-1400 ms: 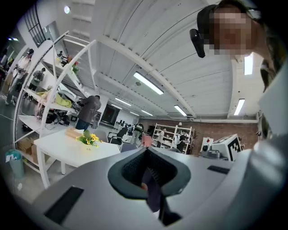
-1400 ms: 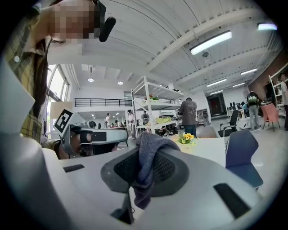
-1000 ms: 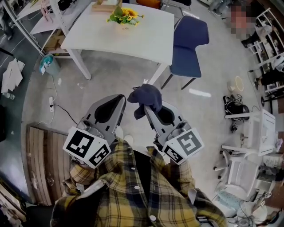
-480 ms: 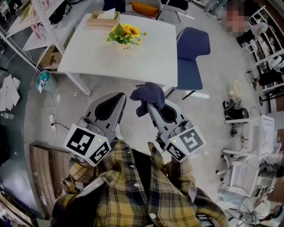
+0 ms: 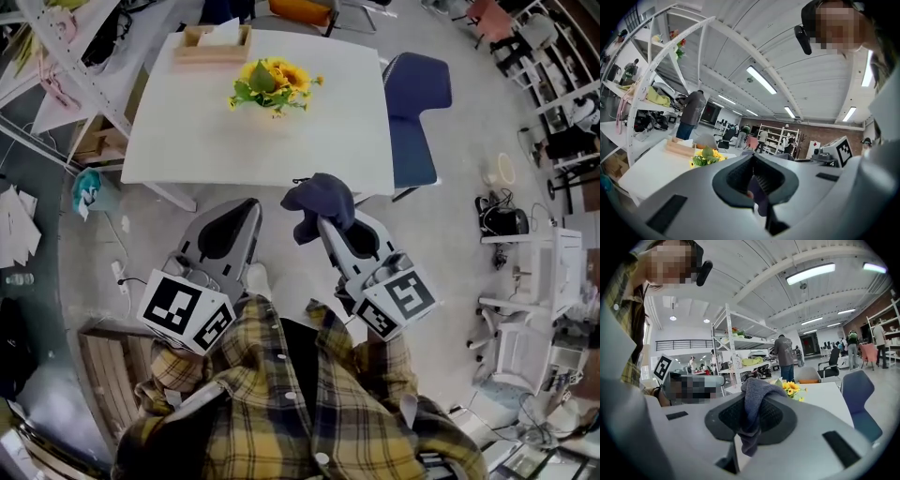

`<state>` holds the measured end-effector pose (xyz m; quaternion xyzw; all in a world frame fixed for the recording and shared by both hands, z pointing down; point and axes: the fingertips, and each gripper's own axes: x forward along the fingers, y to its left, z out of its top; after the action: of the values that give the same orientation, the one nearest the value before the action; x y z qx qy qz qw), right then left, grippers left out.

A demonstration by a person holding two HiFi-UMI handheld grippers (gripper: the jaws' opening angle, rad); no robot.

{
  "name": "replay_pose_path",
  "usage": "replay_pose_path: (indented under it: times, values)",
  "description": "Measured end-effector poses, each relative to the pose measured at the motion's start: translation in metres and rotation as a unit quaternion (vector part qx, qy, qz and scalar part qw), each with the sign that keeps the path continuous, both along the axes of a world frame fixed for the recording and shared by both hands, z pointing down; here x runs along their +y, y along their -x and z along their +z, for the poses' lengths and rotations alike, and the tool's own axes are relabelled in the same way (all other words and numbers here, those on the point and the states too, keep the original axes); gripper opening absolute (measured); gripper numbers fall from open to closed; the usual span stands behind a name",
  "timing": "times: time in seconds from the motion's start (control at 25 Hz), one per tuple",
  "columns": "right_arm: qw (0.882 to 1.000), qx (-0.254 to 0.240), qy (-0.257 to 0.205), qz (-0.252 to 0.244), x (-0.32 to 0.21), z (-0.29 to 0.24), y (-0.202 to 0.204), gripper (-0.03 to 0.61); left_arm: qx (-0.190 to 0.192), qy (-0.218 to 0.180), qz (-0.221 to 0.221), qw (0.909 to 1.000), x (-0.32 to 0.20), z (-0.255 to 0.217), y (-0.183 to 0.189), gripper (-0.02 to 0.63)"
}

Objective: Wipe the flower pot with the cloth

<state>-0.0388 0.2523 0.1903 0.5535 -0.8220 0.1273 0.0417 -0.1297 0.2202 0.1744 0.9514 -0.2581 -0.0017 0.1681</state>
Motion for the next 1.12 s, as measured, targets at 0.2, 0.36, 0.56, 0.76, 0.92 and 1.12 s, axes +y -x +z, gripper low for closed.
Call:
replay_pose_path:
  times: [0.2,0.36,0.56,0.76,0.92,1.12]
  values:
    - [1.0,0.001,0.028,0.012,-0.024,0.011,-0.004,0.035,-0.003,0.02,0.005,0.9998,-0.023,0.013,0.003,0.009]
    - [0.999,0.003,0.034,0.017,-0.046,0.015,-0.014,0.034,-0.002,0.027,0.005,0.9996,-0.044,0.018,0.0,0.009]
    - [0.999,0.001,0.032,0.015,-0.079,0.017,-0.031,0.034,0.0,0.023,-0.007,0.9997,-0.081,0.02,-0.012,0.009]
    - [1.0,-0.004,0.022,0.011,-0.121,0.014,-0.063,0.035,-0.002,0.012,-0.013,0.9998,-0.121,0.016,-0.044,0.009]
    - [1.0,-0.007,0.012,0.004,-0.155,0.005,-0.097,0.034,-0.004,0.0,-0.019,0.9998,-0.153,0.005,-0.076,0.009]
    - [1.0,-0.009,0.006,-0.019,-0.196,-0.005,-0.133,0.034,-0.011,-0.004,-0.035,0.9993,-0.186,-0.001,-0.107,0.009]
